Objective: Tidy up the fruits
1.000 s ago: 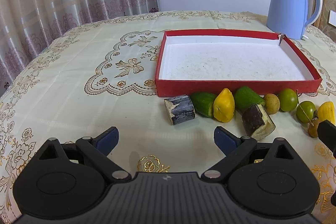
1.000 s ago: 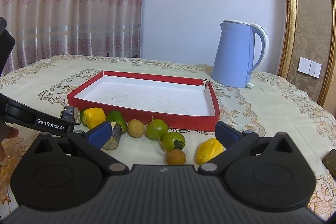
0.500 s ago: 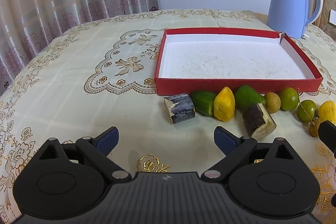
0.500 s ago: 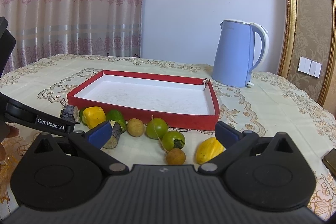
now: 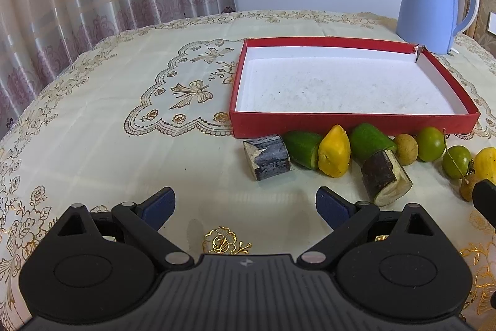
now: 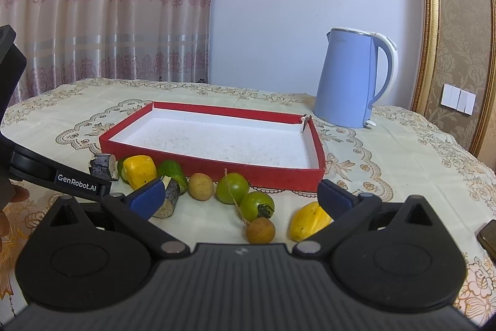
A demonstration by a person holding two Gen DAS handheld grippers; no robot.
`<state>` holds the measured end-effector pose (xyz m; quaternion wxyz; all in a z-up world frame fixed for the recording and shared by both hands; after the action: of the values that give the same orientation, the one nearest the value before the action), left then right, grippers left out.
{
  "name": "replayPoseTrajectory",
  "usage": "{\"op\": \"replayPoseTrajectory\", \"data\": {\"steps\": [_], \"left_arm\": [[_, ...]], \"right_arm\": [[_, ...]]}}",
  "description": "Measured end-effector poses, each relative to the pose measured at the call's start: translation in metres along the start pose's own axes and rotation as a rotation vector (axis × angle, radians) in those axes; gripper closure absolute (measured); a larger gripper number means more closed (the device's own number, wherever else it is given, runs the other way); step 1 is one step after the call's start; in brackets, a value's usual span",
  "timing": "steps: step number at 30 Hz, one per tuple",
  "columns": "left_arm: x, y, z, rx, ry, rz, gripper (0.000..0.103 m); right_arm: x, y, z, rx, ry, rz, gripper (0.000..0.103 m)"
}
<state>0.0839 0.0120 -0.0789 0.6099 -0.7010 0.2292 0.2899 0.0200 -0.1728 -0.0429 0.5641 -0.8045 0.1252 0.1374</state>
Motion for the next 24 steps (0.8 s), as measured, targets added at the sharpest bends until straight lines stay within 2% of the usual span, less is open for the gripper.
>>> {"op": "replayPoseTrajectory", "data": {"steps": [14,24], "left_arm": [[0.001,0.001,-0.001,0.003,0.001,0.004,0.005],[-0.004,0.002,0.018,-0.011,0.054,-0.001,0.005]], "right_arm": [[0.001,0.002,0.001,0.001,-0.009,-0.005,0.000],[0.007,0.008,-0.006,0.026,-0.021,0.020,0.000]]}}
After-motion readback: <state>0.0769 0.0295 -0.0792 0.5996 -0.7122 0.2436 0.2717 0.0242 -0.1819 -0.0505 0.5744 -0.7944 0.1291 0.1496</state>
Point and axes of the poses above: each gripper's, at about its wrist camera, not at the fingertips, and x roughly the way its jaws point, z to its left, y to its underside, the point moved 9 cm from there along x, roughly the way its jaws point, and after that the axes turned 15 degrees about -x, right-handed, at the moved point
